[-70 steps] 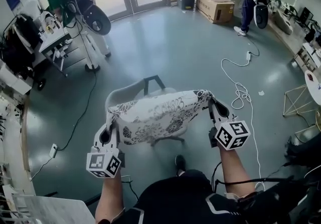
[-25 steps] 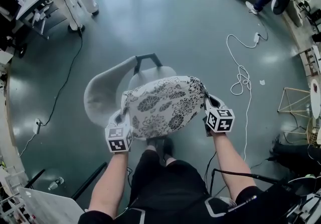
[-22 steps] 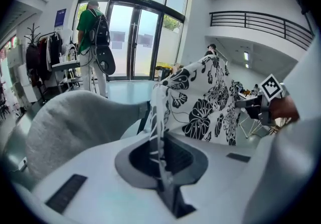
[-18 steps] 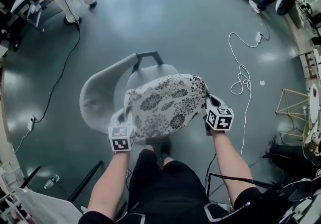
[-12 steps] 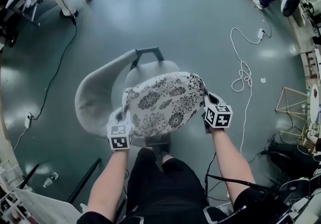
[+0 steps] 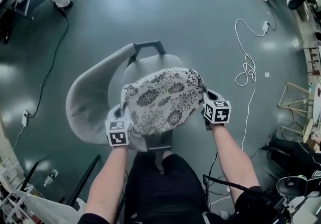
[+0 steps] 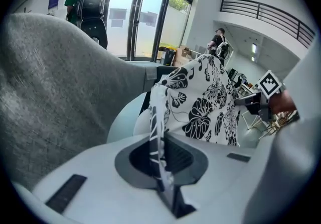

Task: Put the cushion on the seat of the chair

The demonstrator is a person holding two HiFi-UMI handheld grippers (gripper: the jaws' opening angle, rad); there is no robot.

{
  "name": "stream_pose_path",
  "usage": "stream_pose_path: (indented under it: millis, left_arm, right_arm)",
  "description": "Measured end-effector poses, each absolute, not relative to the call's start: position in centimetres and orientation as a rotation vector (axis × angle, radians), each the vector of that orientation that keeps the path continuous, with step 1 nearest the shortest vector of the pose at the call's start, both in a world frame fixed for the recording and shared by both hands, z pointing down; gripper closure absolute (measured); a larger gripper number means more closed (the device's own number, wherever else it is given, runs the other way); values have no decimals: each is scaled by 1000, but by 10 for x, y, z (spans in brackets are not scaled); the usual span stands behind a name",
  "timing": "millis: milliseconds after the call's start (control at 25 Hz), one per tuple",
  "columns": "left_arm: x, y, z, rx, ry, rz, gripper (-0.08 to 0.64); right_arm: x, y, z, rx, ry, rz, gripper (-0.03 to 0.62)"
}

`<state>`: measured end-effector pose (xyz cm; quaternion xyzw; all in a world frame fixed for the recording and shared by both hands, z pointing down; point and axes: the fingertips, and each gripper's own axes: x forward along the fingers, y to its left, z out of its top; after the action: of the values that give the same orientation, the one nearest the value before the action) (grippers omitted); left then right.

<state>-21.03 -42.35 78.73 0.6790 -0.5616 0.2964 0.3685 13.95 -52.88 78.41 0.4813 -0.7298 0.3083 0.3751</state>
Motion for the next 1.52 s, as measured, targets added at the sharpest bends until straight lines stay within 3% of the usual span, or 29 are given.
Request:
stream_pose_path:
  millis: [1520]
  left_arm:
    - [-217,-430,911,1636,-1504,808,537]
  right_arm:
    - [127,-550,917,1163,-1799,748,577]
